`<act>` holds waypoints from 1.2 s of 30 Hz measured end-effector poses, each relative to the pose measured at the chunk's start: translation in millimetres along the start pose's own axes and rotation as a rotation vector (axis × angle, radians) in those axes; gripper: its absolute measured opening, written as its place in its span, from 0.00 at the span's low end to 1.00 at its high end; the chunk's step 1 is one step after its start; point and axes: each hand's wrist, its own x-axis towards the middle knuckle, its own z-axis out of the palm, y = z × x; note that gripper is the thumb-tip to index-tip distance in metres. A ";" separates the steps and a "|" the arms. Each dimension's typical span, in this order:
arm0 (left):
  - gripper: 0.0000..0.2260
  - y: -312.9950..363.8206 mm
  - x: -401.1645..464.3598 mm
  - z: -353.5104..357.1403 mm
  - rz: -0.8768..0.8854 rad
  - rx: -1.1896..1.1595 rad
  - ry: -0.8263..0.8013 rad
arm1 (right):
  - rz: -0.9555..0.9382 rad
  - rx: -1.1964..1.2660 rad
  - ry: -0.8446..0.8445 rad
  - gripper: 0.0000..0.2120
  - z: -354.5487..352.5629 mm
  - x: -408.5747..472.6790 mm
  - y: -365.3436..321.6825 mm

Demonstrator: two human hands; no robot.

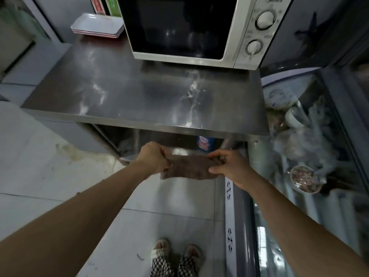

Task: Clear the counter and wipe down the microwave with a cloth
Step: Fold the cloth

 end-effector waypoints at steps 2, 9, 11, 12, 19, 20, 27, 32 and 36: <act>0.08 -11.3 9.4 6.1 0.019 0.047 0.013 | -0.026 -0.174 0.036 0.15 10.6 5.6 7.4; 0.04 -57.4 52.4 33.0 -0.048 -0.124 -0.085 | 0.068 -0.149 0.131 0.10 32.4 35.7 49.6; 0.06 -69.6 65.8 42.6 -0.061 -0.206 -0.091 | 0.137 0.124 0.157 0.08 37.2 45.4 65.1; 0.07 -75.2 71.9 48.2 -0.076 -0.251 -0.094 | 0.160 0.192 0.178 0.06 40.1 51.4 74.5; 0.13 -121.1 127.5 101.5 -0.176 -0.457 -0.166 | 0.253 0.314 0.368 0.09 66.6 106.4 152.0; 0.15 -129.5 137.3 110.1 -0.196 -0.491 -0.192 | 0.263 0.373 0.342 0.13 68.4 113.7 164.0; 0.16 -180.1 208.0 187.7 -0.181 -0.532 -0.144 | 0.126 0.226 0.251 0.32 83.6 161.8 248.0; 0.14 -213.8 261.1 241.2 -0.039 -0.350 0.049 | -0.004 -0.087 0.374 0.26 98.3 207.3 313.1; 0.08 -223.8 308.1 276.8 0.116 -0.149 0.153 | -0.087 -0.262 0.428 0.14 107.1 251.4 359.4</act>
